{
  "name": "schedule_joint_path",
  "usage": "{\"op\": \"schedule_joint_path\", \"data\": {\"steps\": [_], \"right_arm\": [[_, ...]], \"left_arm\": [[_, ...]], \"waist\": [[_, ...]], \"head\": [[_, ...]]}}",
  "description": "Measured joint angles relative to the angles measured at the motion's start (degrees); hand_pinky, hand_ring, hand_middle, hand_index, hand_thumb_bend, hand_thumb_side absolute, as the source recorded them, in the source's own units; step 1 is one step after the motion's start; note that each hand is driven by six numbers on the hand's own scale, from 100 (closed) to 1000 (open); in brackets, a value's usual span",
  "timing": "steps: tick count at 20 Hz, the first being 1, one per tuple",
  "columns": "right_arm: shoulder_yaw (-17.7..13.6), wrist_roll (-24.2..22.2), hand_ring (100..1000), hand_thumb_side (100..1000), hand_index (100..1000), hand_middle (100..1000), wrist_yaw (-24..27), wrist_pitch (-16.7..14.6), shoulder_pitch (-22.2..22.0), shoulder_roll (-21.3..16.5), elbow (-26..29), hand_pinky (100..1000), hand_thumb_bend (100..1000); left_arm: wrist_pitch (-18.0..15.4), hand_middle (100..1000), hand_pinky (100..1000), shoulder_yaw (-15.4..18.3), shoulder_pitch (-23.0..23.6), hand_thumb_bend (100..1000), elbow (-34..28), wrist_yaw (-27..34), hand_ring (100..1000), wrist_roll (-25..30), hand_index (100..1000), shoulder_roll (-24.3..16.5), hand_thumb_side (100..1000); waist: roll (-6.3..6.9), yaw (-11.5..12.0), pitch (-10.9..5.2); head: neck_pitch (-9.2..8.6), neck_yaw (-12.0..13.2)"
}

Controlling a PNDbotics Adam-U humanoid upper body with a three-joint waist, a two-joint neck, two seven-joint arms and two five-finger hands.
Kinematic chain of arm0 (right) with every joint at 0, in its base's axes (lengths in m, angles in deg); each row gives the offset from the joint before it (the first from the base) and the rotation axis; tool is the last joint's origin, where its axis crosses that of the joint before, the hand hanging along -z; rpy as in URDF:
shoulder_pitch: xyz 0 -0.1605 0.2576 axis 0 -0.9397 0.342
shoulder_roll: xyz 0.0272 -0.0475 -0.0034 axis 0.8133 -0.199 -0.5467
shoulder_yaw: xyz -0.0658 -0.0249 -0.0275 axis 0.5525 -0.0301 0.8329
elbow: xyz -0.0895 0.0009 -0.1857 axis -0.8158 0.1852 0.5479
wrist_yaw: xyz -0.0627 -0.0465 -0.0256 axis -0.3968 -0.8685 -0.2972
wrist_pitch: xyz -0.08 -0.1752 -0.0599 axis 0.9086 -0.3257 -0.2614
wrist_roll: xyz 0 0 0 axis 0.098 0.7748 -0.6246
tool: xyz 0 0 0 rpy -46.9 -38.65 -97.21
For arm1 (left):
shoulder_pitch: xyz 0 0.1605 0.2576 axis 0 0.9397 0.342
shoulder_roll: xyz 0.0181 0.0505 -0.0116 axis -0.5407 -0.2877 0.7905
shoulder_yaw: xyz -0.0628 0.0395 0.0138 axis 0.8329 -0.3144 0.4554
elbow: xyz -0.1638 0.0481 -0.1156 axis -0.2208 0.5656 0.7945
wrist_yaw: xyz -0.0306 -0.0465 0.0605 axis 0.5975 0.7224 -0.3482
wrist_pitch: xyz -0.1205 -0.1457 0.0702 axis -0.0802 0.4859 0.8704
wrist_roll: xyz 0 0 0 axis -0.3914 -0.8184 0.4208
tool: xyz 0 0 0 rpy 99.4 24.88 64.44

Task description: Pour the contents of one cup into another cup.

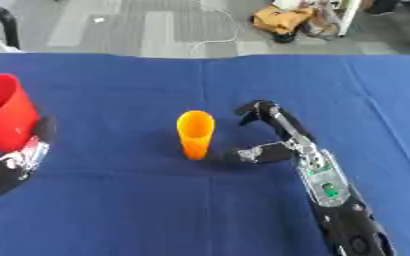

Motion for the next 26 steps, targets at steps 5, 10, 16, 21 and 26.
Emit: {"op": "schedule_joint_path", "data": {"steps": [5, 10, 16, 21, 26], "right_arm": [[0.32, 0.37, 631, 279, 721, 664, -1.09, -0.37, 0.50, 0.82, -0.55, 758, 782], [0.66, 0.33, 630, 282, 721, 665, -2.04, -0.58, 1.04, 1.43, -0.92, 758, 780], [0.68, 0.24, 630, 285, 722, 664, -3.24, -0.66, 1.77, 2.42, -1.44, 759, 779], [0.88, 0.18, 630, 287, 722, 664, -4.08, -0.67, 2.54, 3.17, -1.95, 759, 777], [1.00, 0.05, 629, 289, 722, 664, -4.70, -0.76, 2.91, 3.88, -2.30, 759, 777]], "left_arm": [[0.03, 373, 469, -0.31, 0.33, 191, -0.43, 0.07, 360, 0.48, 567, 0.44, 494], [0.05, 374, 470, -0.33, 0.40, 194, -0.79, 0.23, 360, 0.85, 568, 0.92, 498], [0.12, 374, 470, -0.40, 0.41, 194, -1.45, 0.36, 359, 1.29, 568, 1.09, 501], [0.19, 374, 470, -0.66, 0.40, 199, -1.63, 0.51, 360, 1.56, 568, 1.46, 500], [0.12, 375, 470, -0.67, 0.36, 198, -1.68, 0.52, 360, 1.75, 569, 1.65, 500]], "waist": [[0.24, 0.34, -0.03], [0.42, 0.66, -0.10], [0.77, 1.07, -0.10], [0.81, 1.57, -0.10], [0.83, 1.86, -0.10]], "head": [[0.00, -0.32], [0.00, -0.53], [0.00, -0.99], [0.01, -1.45], [0.01, -1.63]]}}
